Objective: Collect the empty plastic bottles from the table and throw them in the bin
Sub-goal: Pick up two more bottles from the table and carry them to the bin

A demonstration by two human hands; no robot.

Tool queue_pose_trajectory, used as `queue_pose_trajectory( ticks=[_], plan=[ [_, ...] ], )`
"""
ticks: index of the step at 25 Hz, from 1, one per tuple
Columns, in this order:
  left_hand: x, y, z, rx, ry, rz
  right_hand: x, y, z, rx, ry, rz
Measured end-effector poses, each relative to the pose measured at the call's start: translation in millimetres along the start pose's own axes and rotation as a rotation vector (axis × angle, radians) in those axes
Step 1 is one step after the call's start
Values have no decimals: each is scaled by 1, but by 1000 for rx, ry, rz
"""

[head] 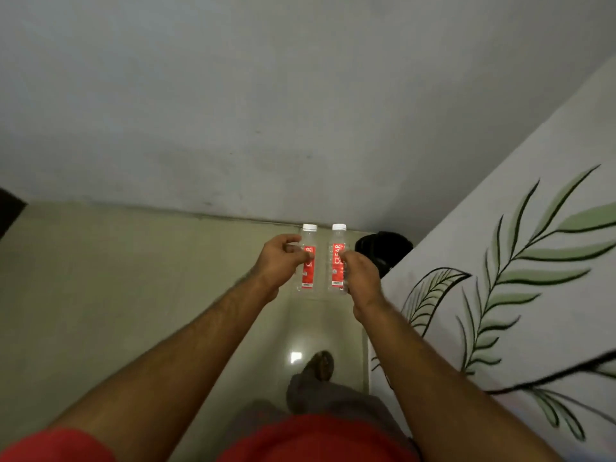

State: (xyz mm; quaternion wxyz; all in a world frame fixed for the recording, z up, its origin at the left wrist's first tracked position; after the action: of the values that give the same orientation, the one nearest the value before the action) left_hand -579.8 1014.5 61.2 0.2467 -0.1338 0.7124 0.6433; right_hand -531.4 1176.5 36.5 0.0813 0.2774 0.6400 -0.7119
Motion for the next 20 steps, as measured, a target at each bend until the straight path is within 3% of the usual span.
queue_pose_trajectory(
  ticks=[6,11,14,20],
  plan=[
    [142,73,70,183,-219,-14,112,-42,-45,122,180,154],
    [292,98,137,470,-432,-5,219,-49,-75,366,413,230],
    [368,108,177,620,-573,-45,277,-53,-87,531,635,302],
    [459,116,251,897,-828,-36,327,-65,-110,692,854,423]
  ],
)
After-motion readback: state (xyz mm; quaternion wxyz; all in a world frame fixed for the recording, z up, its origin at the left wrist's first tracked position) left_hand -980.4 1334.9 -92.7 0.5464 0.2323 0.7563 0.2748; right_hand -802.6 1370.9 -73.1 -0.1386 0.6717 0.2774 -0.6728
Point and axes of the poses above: each hand's wrist, its own x-axis towards the middle knuckle, its own z-axis out of the palm, y = z × x, the point moved 3 cm from there along x, towards the middle knuckle, and after that the axes turned 3 degrees about -y, right-handed, at the moved point
